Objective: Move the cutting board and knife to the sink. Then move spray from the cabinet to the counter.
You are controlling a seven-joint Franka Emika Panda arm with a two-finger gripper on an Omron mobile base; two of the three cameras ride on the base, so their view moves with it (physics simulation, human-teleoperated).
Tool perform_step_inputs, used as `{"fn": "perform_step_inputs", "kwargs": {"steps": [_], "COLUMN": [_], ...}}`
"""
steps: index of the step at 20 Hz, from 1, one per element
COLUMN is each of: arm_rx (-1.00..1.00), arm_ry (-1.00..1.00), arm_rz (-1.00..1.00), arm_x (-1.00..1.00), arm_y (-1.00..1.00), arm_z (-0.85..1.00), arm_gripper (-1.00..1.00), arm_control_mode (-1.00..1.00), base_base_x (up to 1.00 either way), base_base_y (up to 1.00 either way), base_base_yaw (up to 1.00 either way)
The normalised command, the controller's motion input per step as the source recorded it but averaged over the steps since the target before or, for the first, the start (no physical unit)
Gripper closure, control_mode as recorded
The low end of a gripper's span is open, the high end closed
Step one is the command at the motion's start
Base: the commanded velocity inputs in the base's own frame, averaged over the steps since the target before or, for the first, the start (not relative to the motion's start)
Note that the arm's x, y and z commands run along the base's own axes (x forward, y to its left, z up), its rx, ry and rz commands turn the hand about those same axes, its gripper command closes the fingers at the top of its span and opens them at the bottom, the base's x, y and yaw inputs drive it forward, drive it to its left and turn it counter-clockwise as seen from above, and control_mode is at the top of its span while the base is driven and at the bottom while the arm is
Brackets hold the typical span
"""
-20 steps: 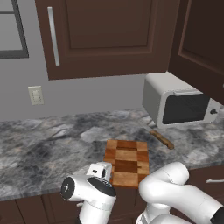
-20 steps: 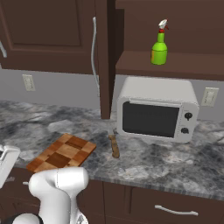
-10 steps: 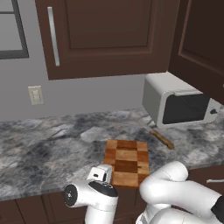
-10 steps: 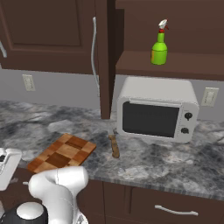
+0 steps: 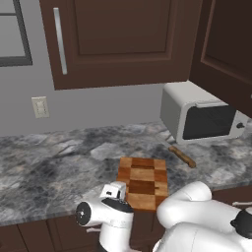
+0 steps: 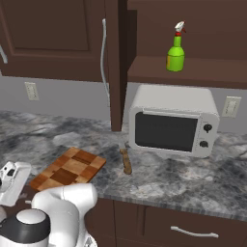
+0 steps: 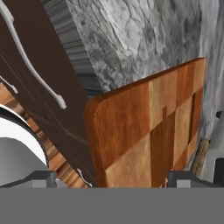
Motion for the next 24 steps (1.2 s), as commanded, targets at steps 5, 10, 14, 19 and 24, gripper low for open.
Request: {"fn": "perform_step_inputs", "kwargs": {"steps": [5, 10, 14, 19, 24], "arm_rx": [0.00, -0.01, -0.02, 0.00, 0.00], "arm_ry": [0.00, -0.04, -0.11, -0.12, -0.12], "arm_rz": [0.00, 0.00, 0.00, 0.00, 0.00], "arm_x": [0.00, 0.05, 0.18, 0.15, -0.06], "arm_y": [0.00, 0.00, 0.00, 0.00, 0.00], "arm_z": [-0.46, -0.31, -0.15, -0.04, 0.02], "arm_gripper": [-1.00, -1.00, -1.00, -1.00, -1.00], "arm_control_mode": [-1.00, -1.00, -1.00, -1.00, -1.00], "base_base_x": [0.00, 0.00, 0.00, 0.00, 0.00], "base_base_y": [0.00, 0.00, 0.00, 0.00, 0.00], "base_base_yaw": [0.00, 0.00, 0.00, 0.00, 0.00]}}
